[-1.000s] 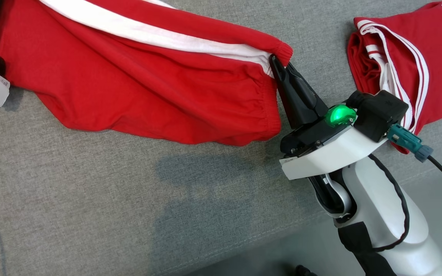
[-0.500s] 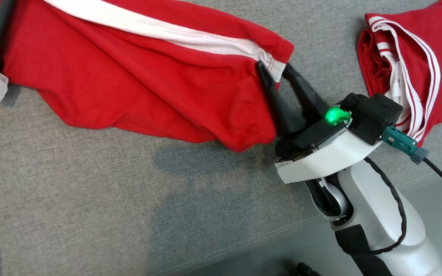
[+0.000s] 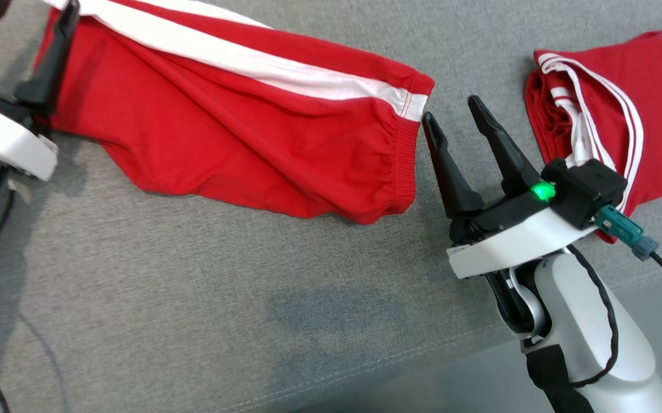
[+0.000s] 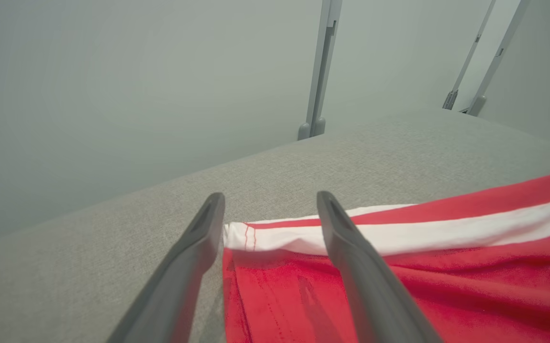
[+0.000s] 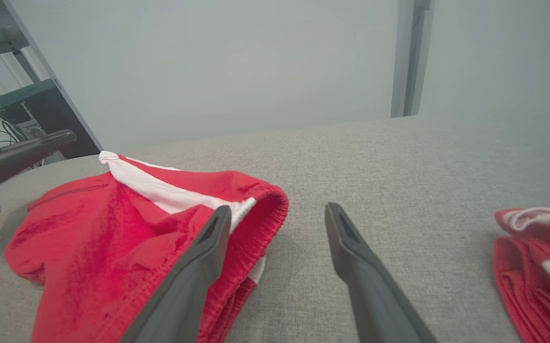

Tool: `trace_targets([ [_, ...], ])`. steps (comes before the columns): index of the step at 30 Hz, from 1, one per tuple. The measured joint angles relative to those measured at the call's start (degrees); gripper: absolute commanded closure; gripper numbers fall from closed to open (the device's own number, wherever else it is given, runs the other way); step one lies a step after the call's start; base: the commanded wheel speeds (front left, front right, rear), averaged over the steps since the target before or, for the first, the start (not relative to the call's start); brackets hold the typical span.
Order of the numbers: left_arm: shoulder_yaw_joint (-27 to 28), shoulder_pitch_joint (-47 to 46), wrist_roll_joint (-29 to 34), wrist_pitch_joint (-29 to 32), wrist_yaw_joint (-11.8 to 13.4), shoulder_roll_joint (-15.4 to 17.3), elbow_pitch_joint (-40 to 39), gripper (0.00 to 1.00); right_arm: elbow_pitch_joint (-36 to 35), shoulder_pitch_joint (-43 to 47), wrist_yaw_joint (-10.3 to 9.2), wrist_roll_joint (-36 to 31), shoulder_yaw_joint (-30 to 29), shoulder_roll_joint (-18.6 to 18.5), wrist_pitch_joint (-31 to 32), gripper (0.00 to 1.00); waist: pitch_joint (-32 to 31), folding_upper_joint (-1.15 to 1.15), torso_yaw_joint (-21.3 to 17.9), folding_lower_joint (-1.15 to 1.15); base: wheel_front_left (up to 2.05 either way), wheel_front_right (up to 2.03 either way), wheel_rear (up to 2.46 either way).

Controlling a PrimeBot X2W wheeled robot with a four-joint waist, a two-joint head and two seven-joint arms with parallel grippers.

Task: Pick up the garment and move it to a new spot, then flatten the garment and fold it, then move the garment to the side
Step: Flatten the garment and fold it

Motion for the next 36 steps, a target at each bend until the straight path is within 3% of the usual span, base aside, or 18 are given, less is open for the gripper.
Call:
trace_targets([
  [10, 9.47, 13.16, 8.33, 0.00, 0.23, -7.93, 0.42, 0.00, 3.16, 5.20, 0.00, -7.60, -4.95, 0.04, 0.00, 0.00, -8.28, 0.00, 3.45, 0.00, 0.00, 0.00, 0.00],
  [21, 19.13, 26.69, 14.15, 0.01, -1.04, -17.72, 5.44, 0.00, 4.54, 11.99, 0.00, -10.33, -9.78, 0.10, 0.00, 0.00, -18.79, 0.00, 5.95, 0.00, 0.00, 0.00, 0.00],
  [31, 23.39, 27.76, 13.13, 0.01, -1.09, -18.16, 8.68, 0.00, -2.18, 16.21, 0.00, -11.18, -13.28, 0.31, 0.00, 0.00, -18.45, 0.00, 3.69, 0.00, 0.00, 0.00, 0.00],
  [36, 23.18, 27.04, 9.17, 0.01, -1.10, -16.02, 10.02, 0.00, -6.92, 18.72, 0.00, -11.18, -13.66, 0.45, 0.00, 0.00, -16.75, 0.00, 0.40, 0.00, 0.00, 0.00, 0.00],
])
